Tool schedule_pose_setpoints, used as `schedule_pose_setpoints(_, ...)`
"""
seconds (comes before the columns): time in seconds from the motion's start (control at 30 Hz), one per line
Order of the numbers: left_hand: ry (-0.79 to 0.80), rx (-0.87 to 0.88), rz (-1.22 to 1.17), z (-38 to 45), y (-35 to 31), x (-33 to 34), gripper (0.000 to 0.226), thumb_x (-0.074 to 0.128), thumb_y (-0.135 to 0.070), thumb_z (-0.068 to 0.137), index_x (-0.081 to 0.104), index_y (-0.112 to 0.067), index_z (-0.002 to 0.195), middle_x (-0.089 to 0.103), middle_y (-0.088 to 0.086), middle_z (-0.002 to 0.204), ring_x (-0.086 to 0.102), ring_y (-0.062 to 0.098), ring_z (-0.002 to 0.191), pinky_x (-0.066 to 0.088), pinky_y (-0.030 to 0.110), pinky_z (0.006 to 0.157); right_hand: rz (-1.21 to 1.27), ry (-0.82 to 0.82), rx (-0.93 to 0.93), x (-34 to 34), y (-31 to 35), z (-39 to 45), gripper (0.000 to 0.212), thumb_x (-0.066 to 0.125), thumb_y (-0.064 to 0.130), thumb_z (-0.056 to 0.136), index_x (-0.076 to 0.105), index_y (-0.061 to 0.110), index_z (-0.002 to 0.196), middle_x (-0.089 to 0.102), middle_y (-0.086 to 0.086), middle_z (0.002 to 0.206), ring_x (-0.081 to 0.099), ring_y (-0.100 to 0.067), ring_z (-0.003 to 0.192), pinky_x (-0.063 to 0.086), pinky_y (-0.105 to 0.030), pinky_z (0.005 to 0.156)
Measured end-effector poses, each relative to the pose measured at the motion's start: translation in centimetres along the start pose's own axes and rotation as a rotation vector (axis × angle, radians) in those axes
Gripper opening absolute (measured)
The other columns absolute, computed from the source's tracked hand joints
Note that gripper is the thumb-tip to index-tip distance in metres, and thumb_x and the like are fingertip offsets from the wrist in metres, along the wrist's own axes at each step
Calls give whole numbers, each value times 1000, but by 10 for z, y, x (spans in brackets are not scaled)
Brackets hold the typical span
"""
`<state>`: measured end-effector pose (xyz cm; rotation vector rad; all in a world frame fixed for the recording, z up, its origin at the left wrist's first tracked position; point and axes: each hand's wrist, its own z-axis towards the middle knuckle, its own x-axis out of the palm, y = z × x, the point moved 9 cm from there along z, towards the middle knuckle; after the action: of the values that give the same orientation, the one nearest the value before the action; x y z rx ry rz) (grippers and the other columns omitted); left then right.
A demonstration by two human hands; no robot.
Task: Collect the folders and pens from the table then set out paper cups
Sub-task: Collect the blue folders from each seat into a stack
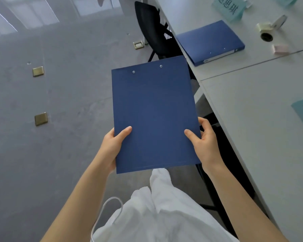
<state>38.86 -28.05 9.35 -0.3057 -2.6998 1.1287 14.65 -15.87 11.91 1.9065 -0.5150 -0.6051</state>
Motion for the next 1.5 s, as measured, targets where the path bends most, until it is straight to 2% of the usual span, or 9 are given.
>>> schedule_pose_setpoints(0.17, 19, 29, 10, 60, -50, 31, 25, 63, -28, 94, 63, -22, 119, 75, 0, 108, 73, 24, 94, 59, 42, 77, 4, -17, 45, 1, 20, 77, 27, 60, 15, 93, 53, 27, 116, 67, 10, 109, 67, -9, 98, 57, -31, 82)
schedule_pose_setpoints(0.37, -7, 36, -37, 115, -102, 44, 25, 64, -27, 94, 62, -21, 118, 76, 0, 107, 74, 24, 90, 59, 38, 68, -26, -2, 47, 16, 59, 154, 24, 63, 16, 92, 53, 30, 109, 67, 10, 106, 66, -6, 92, 52, -19, 69)
schedule_pose_setpoints(0.53, 5, 43, -26, 169, -156, 43, 22, 65, -26, 93, 64, -22, 114, 77, -1, 102, 75, 22, 85, 59, 34, 62, 53, -11, 100, 43, 78, 215, 25, 64, 13, 90, 57, 34, 101, 71, 10, 104, 70, -7, 91, 57, -25, 72)
schedule_pose_setpoints(0.8, 150, 33, 59, 265, -257, 37, 24, 64, -25, 93, 64, -19, 116, 76, 2, 106, 74, 24, 89, 59, 37, 69, 65, -128, 224, 92, 103, 303, 16, 56, 20, 95, 65, 20, 108, 73, 5, 103, 69, -16, 96, 56, -37, 85)
schedule_pose_setpoints(0.9, 199, 21, 97, 295, -291, 37, 25, 64, -25, 93, 64, -19, 117, 75, 3, 107, 74, 27, 92, 59, 40, 73, 102, -171, 262, 105, 114, 326, 13, 55, 20, 96, 67, 19, 103, 73, 3, 102, 68, -17, 95, 55, -33, 77)
schedule_pose_setpoints(1.1, 252, 7, 145, 352, -347, 56, 23, 64, -27, 93, 64, -21, 115, 76, 1, 104, 74, 23, 87, 59, 35, 67, 187, -340, 392, 90, 107, 379, 19, 54, 21, 97, 66, 10, 106, 73, -7, 100, 69, -26, 93, 56, -38, 79)
schedule_pose_setpoints(1.3, 252, 6, 189, 391, -377, 90, 25, 65, -28, 92, 65, -21, 116, 76, 2, 105, 74, 25, 89, 58, 38, 71, 320, -719, 581, 22, 66, 430, 17, 56, 22, 94, 59, 6, 97, 56, -12, 92, 55, -20, 71, 48, -33, 69)
schedule_pose_setpoints(1.4, 241, 11, 196, 403, -391, 112, 24, 66, -28, 92, 65, -21, 115, 76, 2, 104, 74, 27, 89, 58, 40, 70, 168, -830, 789, -8, 36, 440, 56, 60, 34, 91, 46, 1, 133, 50, -16, 134, 53, -36, 116, 43, -44, 98)
schedule_pose_setpoints(1.5, 228, -4, 221, 410, -395, 124, 21, 65, -28, 92, 66, -21, 112, 77, 2, 101, 74, 28, 87, 58, 41, 70, 1, -686, 913, -13, 11, 453, 81, 57, 49, 87, 31, 0, 146, 30, -22, 153, 30, -40, 140, 25, -50, 116)
